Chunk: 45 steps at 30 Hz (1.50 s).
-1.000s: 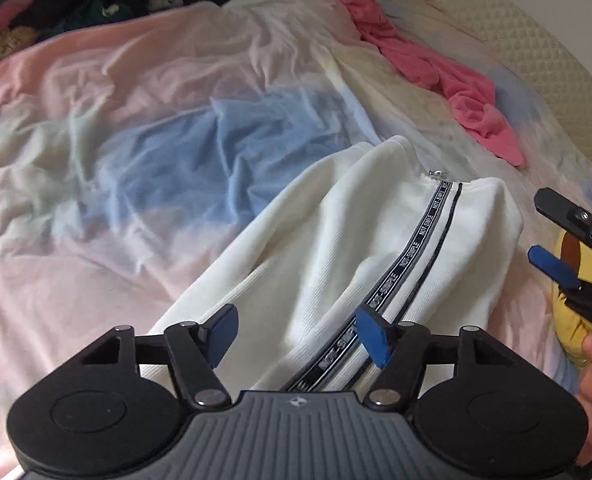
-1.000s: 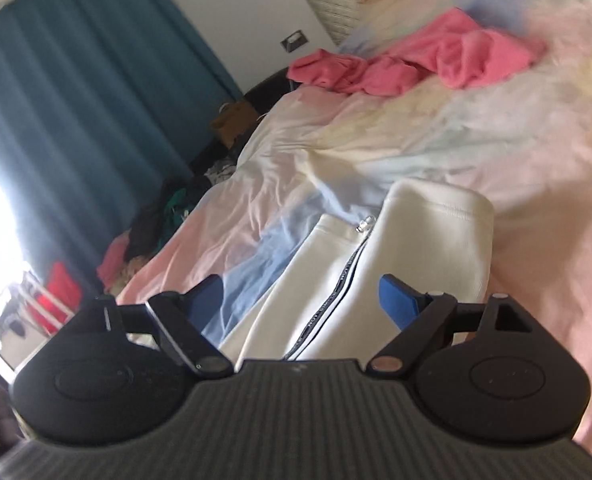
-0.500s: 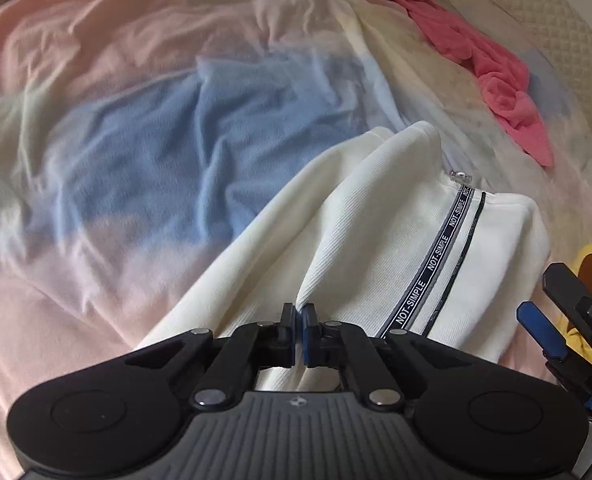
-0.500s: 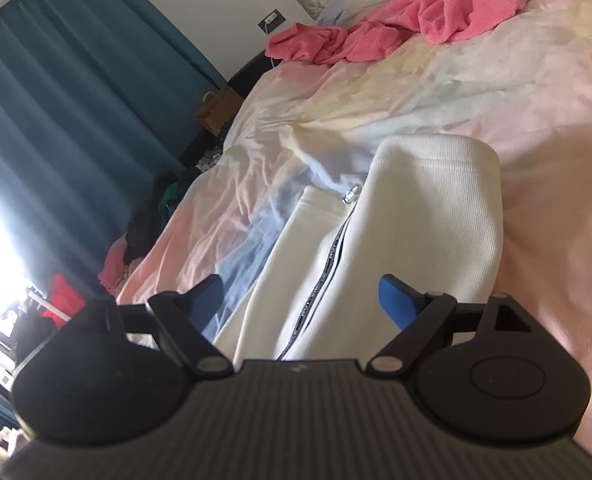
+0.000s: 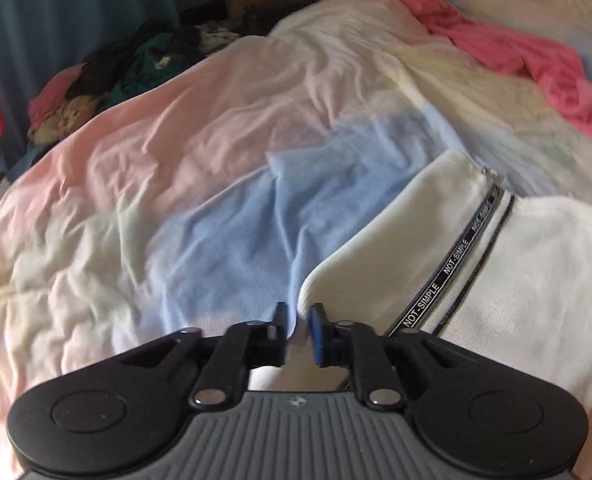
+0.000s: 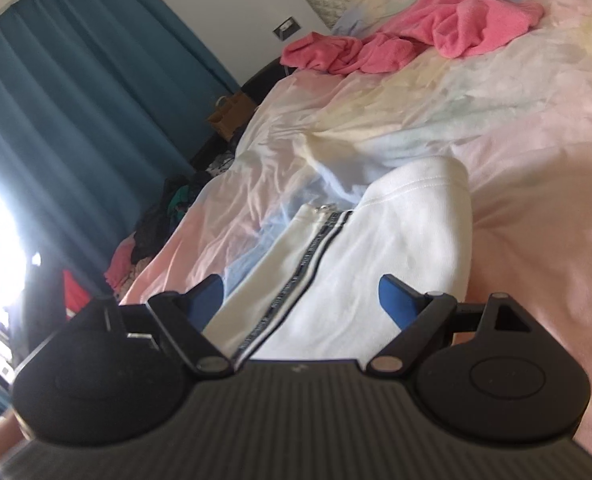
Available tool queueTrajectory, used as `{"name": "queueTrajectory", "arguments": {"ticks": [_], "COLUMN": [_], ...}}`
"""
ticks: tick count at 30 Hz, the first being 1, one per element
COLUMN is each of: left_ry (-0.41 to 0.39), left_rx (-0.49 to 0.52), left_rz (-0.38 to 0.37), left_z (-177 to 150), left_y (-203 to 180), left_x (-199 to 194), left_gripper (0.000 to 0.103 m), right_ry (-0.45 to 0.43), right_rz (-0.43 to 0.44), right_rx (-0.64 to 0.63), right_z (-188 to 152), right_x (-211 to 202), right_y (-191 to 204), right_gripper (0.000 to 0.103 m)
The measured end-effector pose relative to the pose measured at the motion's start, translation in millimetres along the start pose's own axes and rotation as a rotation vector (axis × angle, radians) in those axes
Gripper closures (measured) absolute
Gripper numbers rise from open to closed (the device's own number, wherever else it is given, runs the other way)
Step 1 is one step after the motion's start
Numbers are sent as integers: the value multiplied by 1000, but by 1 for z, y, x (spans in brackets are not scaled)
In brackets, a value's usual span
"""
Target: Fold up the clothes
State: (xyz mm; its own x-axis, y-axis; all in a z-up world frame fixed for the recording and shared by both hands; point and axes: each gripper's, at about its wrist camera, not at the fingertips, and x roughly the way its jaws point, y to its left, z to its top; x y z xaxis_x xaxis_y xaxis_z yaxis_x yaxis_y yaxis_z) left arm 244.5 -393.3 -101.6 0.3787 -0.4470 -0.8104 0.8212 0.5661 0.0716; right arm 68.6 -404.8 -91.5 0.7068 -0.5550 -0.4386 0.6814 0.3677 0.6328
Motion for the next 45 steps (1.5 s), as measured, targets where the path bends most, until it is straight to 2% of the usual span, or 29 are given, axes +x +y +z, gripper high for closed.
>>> {"name": "queueTrajectory", "arguments": {"ticks": [3, 4, 7, 12, 16, 19, 23, 27, 32, 36, 39, 45], "left_ry": [-60, -86, -162, -291, -352, -381, -419, -451, -443, -446, -448, -398], "left_rx": [-99, -130, -215, -364, -405, -457, -493, -529, -578, -596, -607, -614], "left_rz": [-18, -2, 70, 208, 337, 371, 428, 418, 443, 449, 459, 466], "left_z": [-24, -33, -65, -128, -175, -208, -245, -276, -301, -311, -317, -317], "left_y": [19, 25, 40, 63, 66, 65, 58, 59, 70, 76, 81, 84], "left_x": [-33, -49, -102, -190, -252, -289, -325, -343, -346, -348, -348, -334], "left_gripper": [68, 59, 51, 43, 40, 35, 32, 29, 29, 21, 17, 7], "right_ry": [18, 24, 32, 33, 47, 63, 137, 223, 246, 283, 294, 290], "right_rz": [7, 12, 31, 88, 154, 200, 283, 350, 379, 378, 374, 355], "right_rx": [-16, -24, -56, -162, -284, -395, -498, -598, -748, -815, -827, -765], "right_z": [-1, -1, -2, -3, -7, -13, -23, -42, -73, -94, -99, -90], "right_x": [3, 3, 2, -10, -27, -40, -52, -62, -74, -73, -71, -66], "right_y": [3, 4, 10, 27, 47, 63, 83, 100, 118, 125, 127, 123], "right_gripper": [16, 16, 16, 16, 16, 16, 17, 17, 17, 18, 18, 18]}}
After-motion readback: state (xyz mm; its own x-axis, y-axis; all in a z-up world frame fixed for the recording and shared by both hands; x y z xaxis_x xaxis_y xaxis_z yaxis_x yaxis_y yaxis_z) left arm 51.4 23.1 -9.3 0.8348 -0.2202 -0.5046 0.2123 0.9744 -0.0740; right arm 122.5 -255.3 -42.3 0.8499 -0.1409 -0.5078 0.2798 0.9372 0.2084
